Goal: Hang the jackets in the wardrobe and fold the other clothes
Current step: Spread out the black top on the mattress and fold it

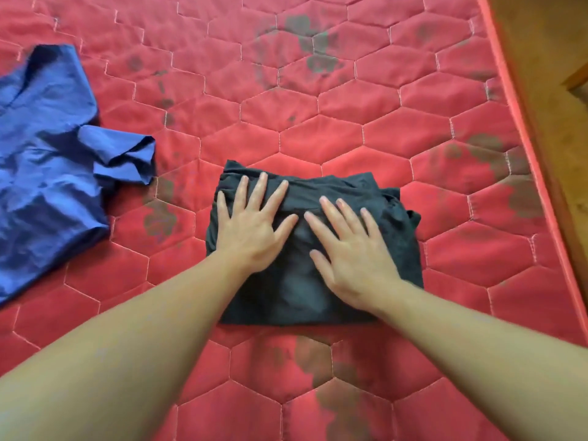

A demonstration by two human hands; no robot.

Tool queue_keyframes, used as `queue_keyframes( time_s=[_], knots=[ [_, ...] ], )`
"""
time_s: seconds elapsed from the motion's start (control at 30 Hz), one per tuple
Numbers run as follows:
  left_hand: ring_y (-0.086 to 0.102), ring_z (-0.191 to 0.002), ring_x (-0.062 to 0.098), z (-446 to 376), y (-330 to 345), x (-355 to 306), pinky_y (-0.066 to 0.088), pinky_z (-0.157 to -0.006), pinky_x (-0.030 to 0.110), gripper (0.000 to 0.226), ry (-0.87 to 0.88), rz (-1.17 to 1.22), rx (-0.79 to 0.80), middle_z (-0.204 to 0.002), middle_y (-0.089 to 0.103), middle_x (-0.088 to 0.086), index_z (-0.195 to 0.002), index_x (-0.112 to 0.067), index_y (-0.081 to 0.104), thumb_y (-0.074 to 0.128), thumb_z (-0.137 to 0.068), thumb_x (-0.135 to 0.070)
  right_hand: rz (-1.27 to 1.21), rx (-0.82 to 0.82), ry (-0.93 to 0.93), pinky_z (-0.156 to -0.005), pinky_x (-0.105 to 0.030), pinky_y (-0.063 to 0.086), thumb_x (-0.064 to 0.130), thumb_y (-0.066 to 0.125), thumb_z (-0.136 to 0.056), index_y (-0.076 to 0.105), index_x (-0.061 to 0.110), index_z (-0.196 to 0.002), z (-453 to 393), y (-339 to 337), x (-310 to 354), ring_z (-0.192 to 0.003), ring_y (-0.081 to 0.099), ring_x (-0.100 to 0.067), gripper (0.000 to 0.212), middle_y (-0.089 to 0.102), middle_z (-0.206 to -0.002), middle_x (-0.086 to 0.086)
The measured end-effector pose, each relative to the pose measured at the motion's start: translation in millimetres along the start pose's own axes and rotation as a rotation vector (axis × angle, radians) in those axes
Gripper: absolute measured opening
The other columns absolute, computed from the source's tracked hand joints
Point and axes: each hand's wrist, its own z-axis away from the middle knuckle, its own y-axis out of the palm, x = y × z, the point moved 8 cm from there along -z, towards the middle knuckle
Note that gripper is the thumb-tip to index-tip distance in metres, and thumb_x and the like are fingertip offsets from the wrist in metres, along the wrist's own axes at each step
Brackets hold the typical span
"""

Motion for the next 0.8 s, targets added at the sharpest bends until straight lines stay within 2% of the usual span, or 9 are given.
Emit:
queue_keyframes(
  time_s=[0.13,0.27,0.37,0.43,0.53,0.63,0.7,0.73,0.8],
  knots=[
    [-0.011,-0.149,0.014,-5,12,28,-0.004,-0.119,0.052,0.066,-0.019,-0.059,-0.015,-0.163,-0.006,-0.006,-0.151,-0.047,-0.001,0.018,-0.091,-0.068,0.099,0.078,0.022,-0.118,-0.045,0.011,0.059,0.026,-0.09,0.029,0.03,-0.151,-3,17,-53,-0.147,0.022,-0.027,0.067,0.023,-0.159,-0.009],
    [-0.01,-0.149,0.014,-3,7,31,-0.004,-0.12,0.049,0.068,-0.028,0.08,-0.062,-0.164,-0.006,-0.004,-0.152,-0.044,0.002,0.027,-0.092,-0.066,0.121,0.115,0.073,-0.119,-0.049,0.009,0.064,0.016,-0.088,0.018,0.031,-0.154,-2,14,-73,-0.149,0.012,-0.026,0.074,0.012,-0.162,-0.009],
    [0.002,-0.15,0.021,32,-2,48,0.008,-0.119,0.047,0.072,-0.21,0.342,-0.209,-0.164,0.003,0.002,-0.154,-0.033,0.011,0.044,-0.094,-0.055,0.144,0.11,0.112,-0.118,-0.051,0.01,0.061,0.017,-0.089,0.02,0.025,-0.154,4,10,-65,-0.148,0.014,-0.028,0.074,0.014,-0.161,-0.011],
    [0.017,-0.146,0.027,62,3,64,0.018,-0.115,0.047,0.077,-0.376,0.489,-0.223,-0.161,0.016,0.006,-0.155,-0.026,0.014,0.055,-0.092,-0.047,0.128,0.086,0.121,-0.117,-0.052,0.012,0.059,0.023,-0.09,0.024,0.02,-0.153,11,6,-54,-0.147,0.019,-0.03,0.074,0.018,-0.16,-0.013],
    [0.038,-0.136,0.026,86,8,73,0.029,-0.11,0.038,0.08,-0.441,0.67,-0.182,-0.149,0.041,0.006,-0.151,-0.017,0.026,0.069,-0.086,-0.035,0.061,0.029,0.06,-0.116,-0.05,0.012,0.054,0.032,-0.089,0.031,0.015,-0.15,23,0,-22,-0.146,0.023,-0.029,0.072,0.023,-0.159,-0.012],
    [0.052,-0.108,0.01,84,5,77,0.037,-0.089,0.025,0.059,-0.516,0.821,-0.091,-0.118,0.057,-0.008,-0.133,-0.019,0.048,0.074,-0.083,-0.033,-0.061,-0.013,-0.01,-0.117,-0.049,0.015,0.048,0.038,-0.087,0.037,0.013,-0.147,34,-2,10,-0.144,0.027,-0.026,0.07,0.03,-0.156,-0.01],
    [0.058,-0.092,0.009,78,11,78,0.043,-0.077,0.025,0.039,-0.605,0.994,0.012,-0.105,0.062,-0.009,-0.114,-0.02,0.059,0.076,-0.081,-0.031,-0.168,-0.015,-0.024,-0.117,-0.047,0.023,0.046,0.04,-0.085,0.039,0.014,-0.146,37,-1,26,-0.142,0.032,-0.025,0.069,0.034,-0.154,-0.009],
    [0.063,-0.087,0.012,75,16,78,0.049,-0.073,0.027,0.032,-0.669,1.138,0.066,-0.103,0.067,-0.004,-0.107,-0.019,0.063,0.076,-0.08,-0.028,-0.231,-0.017,-0.019,-0.115,-0.045,0.027,0.045,0.04,-0.085,0.04,0.014,-0.145,37,-1,31,-0.141,0.034,-0.025,0.069,0.036,-0.153,-0.008],
    [0.069,-0.079,0.021,78,21,70,0.055,-0.067,0.033,0.026,-0.804,1.407,0.208,-0.101,0.073,0.007,-0.104,-0.017,0.067,0.074,-0.08,-0.021,-0.364,-0.025,0.019,-0.113,-0.04,0.031,0.047,0.04,-0.086,0.04,0.016,-0.146,34,-4,39,-0.14,0.036,-0.021,0.068,0.039,-0.152,-0.004]
  ],
)
